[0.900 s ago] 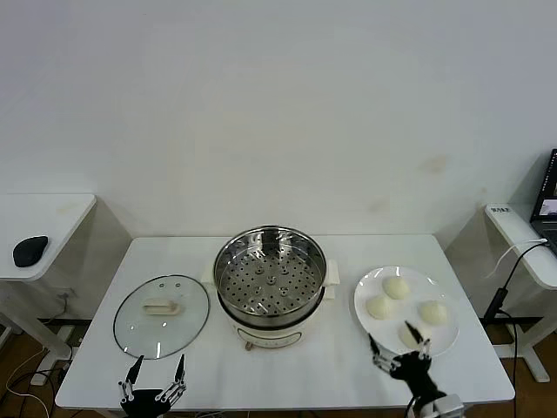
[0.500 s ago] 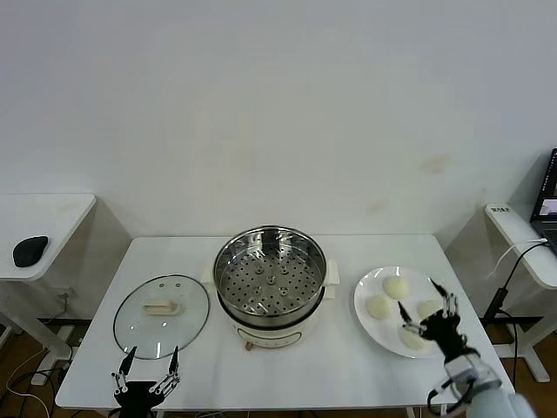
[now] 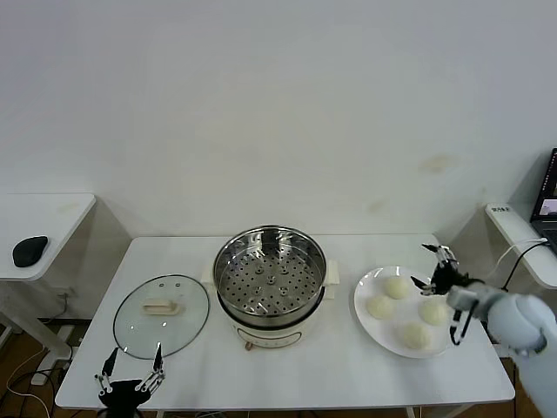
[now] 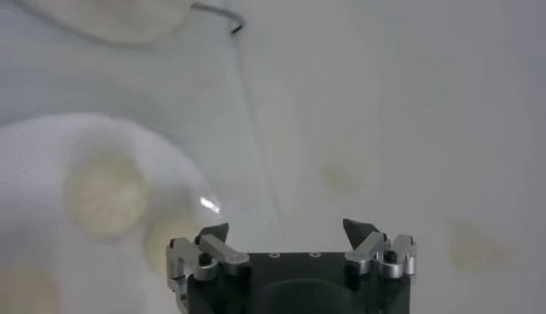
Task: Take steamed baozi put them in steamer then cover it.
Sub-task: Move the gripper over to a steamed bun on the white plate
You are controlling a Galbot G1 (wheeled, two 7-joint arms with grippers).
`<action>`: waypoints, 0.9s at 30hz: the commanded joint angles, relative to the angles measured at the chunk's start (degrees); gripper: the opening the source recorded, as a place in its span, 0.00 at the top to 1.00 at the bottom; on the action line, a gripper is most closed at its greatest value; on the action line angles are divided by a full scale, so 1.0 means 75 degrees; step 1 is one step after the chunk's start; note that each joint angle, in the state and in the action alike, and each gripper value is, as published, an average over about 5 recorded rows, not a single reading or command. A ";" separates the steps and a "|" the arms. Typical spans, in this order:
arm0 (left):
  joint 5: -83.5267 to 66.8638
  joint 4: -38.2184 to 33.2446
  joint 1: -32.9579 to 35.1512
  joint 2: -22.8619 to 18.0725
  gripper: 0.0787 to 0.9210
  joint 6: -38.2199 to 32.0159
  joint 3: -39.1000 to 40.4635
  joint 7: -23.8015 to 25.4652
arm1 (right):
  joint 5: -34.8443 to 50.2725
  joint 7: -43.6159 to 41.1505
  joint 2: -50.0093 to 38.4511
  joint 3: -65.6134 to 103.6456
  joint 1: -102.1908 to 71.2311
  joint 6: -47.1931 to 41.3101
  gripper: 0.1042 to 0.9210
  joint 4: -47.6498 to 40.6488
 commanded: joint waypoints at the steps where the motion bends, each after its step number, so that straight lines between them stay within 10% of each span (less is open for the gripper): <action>1: -0.0061 0.0034 -0.0016 -0.0045 0.12 0.0001 -0.0173 -0.0193 | 0.0546 -0.2229 -0.0585 -0.4637 0.4532 -0.0167 0.12 -0.1691; 27: -0.0212 0.0006 -0.0001 0.0137 0.12 0.0086 -0.0630 -0.0114 | 0.0070 -0.2152 0.1529 -0.5554 0.4676 0.0564 0.12 -0.3970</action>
